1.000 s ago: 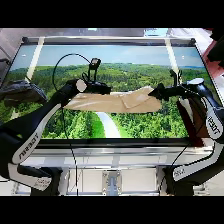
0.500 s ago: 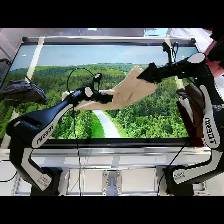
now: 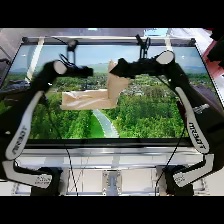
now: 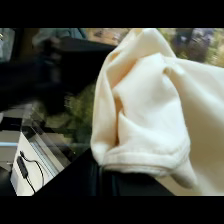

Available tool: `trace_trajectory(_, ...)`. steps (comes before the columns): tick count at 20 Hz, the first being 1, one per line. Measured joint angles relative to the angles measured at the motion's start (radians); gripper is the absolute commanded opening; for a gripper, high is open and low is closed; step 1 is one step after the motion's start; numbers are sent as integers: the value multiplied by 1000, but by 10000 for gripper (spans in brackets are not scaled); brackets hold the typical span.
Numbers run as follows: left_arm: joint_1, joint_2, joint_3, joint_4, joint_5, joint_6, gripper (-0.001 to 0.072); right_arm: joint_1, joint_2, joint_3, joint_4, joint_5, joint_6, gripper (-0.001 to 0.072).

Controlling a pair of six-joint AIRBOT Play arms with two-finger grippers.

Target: Fold the shirts.

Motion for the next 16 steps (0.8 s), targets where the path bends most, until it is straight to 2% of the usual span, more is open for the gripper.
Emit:
trace_trajectory(4, 150, 163, 19, 63, -84, 2, 10, 159, -109, 36, 65, -193, 11, 26)
trace_trajectory(5, 177, 190, 21, 75, -112, 2, 10, 195, -140, 48, 84, -233, 13, 99)
trace_trajectory(6, 196, 208, 22, 82, -141, 2, 10, 232, -174, 61, 114, -292, 15, 379)
trace_trajectory(7, 210, 220, 22, 90, -169, 6, 10, 266, -203, 70, 154, -357, 15, 517)
trace_trajectory(9, 230, 238, 16, 100, -216, 11, 10, 313, -242, 81, 230, -468, 14, 517)
trace_trajectory(12, 242, 249, 2, 105, -252, 14, 11, 330, -260, 89, 309, -550, -16, 516)
trace_trajectory(16, 248, 253, -8, 108, -272, 17, 10, 233, -248, 93, 257, -524, -61, 508)
